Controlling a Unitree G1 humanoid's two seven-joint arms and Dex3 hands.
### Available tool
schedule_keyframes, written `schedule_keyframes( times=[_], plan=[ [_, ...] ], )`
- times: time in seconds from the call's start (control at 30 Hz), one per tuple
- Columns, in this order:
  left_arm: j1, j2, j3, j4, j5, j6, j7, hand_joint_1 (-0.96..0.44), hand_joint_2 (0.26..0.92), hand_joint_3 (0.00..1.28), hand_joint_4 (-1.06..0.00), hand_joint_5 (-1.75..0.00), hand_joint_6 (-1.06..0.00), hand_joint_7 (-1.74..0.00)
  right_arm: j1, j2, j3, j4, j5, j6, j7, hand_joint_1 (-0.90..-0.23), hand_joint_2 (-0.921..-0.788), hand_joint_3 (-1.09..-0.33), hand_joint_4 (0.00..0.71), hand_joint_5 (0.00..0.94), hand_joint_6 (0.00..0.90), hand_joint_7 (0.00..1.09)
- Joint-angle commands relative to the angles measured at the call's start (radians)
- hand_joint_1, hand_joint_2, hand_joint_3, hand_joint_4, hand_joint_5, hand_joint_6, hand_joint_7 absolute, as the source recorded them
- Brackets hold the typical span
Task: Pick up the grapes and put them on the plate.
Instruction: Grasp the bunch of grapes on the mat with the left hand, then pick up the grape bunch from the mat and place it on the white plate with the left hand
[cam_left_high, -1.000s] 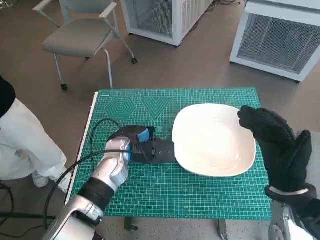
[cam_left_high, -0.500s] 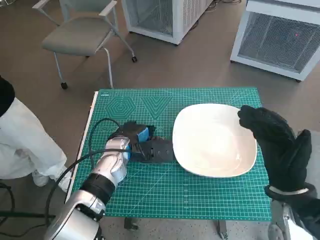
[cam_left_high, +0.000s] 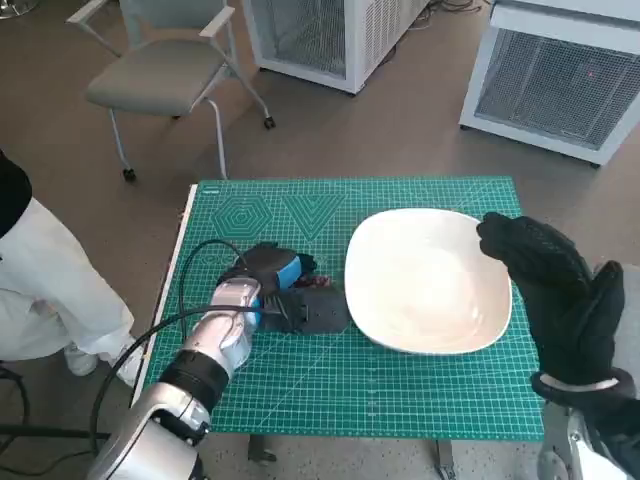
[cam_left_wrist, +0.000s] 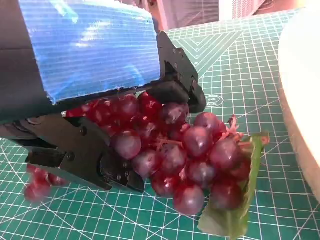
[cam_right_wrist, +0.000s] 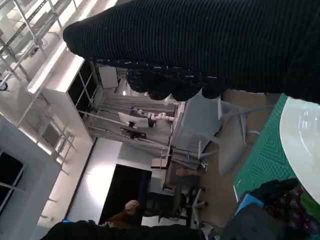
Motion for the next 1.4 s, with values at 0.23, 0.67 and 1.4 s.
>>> schedule_keyframes(
  times=[0.23,0.67,1.4],
  plan=[
    [0.007,0.011,-0.003,0.003,-0.015,-0.006,-0.02,0.31,0.736,0.64,-0.41,-1.66,-0.73,-0.28,0.011,0.001,0.005,0.013,-0.004,0.014,-0.003,-0.444,-0.921,-0.576,0.385,0.619,0.152,0.96],
    [-0.002,0.01,-0.006,0.024,-0.015,-0.01,-0.027,0.01,0.809,0.44,-0.46,-1.44,-0.47,-1.38,0.01,-0.004,-0.001,0.022,0.0,0.009,0.002,-0.443,-0.921,-0.575,0.385,0.618,0.153,0.96],
    [0.016,0.073,0.02,-0.133,-0.038,0.011,-0.079,0.27,0.732,0.65,-0.42,-1.59,-0.48,-0.72,0.005,0.003,0.003,0.027,-0.008,0.003,-0.004,-0.442,-0.921,-0.577,0.382,0.624,0.15,0.97]
  ],
)
